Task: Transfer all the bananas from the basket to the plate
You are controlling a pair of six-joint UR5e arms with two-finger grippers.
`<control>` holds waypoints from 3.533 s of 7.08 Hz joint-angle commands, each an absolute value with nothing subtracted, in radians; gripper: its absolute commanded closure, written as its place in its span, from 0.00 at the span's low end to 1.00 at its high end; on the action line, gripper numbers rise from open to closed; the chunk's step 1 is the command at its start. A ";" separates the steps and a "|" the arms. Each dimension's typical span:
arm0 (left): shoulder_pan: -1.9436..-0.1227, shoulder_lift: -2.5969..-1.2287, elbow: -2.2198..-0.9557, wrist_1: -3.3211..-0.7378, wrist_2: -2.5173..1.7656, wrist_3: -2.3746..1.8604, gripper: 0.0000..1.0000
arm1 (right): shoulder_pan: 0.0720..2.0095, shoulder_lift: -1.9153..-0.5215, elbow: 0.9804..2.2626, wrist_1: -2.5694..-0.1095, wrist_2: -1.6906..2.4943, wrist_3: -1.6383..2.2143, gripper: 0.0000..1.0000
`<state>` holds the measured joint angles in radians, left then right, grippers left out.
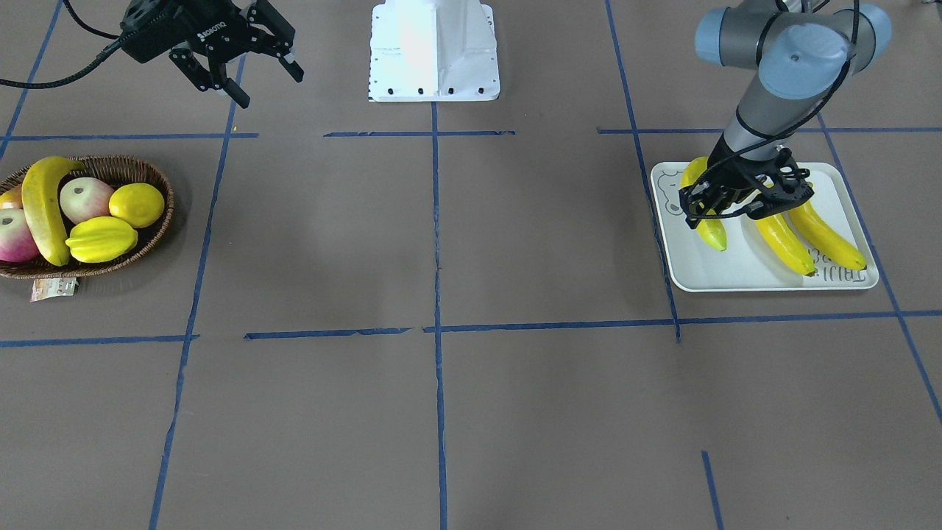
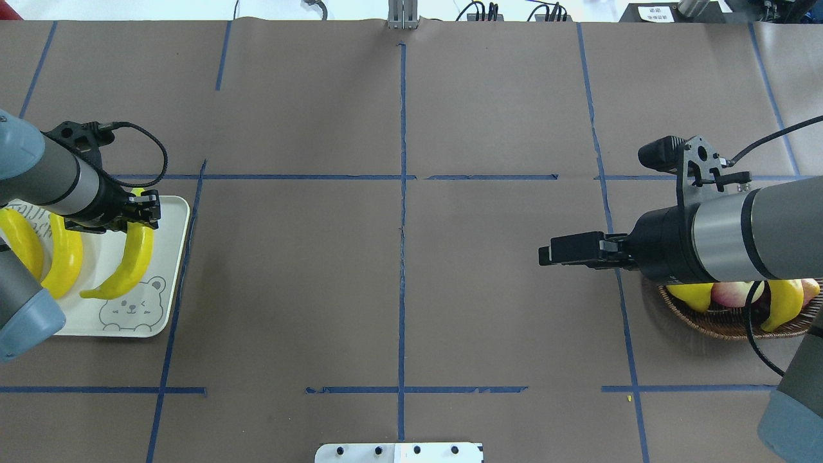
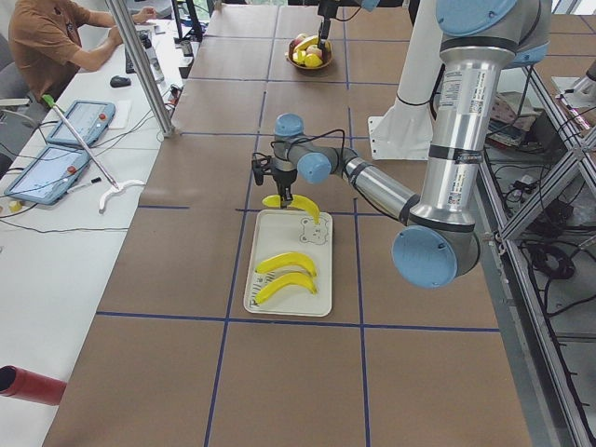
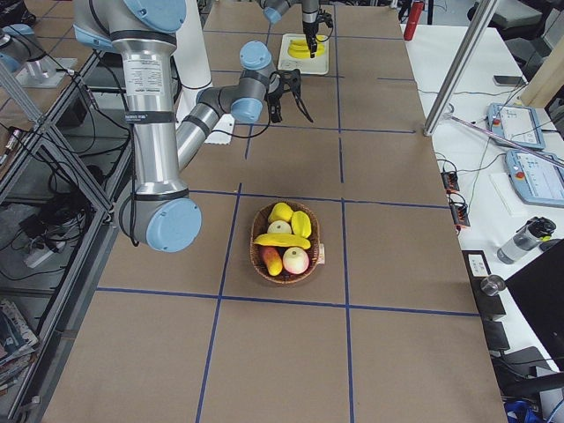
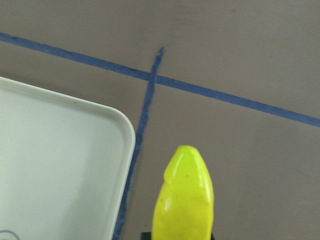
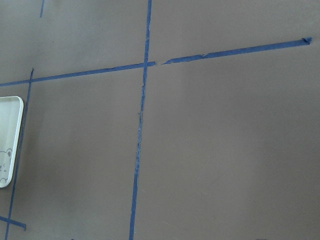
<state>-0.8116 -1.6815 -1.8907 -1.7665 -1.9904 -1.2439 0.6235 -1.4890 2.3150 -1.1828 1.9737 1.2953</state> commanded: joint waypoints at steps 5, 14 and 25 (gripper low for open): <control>-0.854 -1.667 -1.753 -1.764 -1.936 -1.169 0.81 | 0.621 -1.482 2.301 -1.186 1.970 1.298 0.00; -0.988 -1.788 -1.960 -1.665 -2.120 -1.154 0.00 | 0.912 -1.926 2.287 -1.148 2.061 0.856 0.00; -0.904 -1.901 -1.964 -1.620 -2.108 -1.330 0.00 | 0.943 -1.988 1.848 -0.729 2.095 0.824 0.73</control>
<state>-0.9036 -1.9013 -1.9646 -1.6199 -2.1088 -1.3312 0.9435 -1.9892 1.8477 -0.7298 2.0927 0.8243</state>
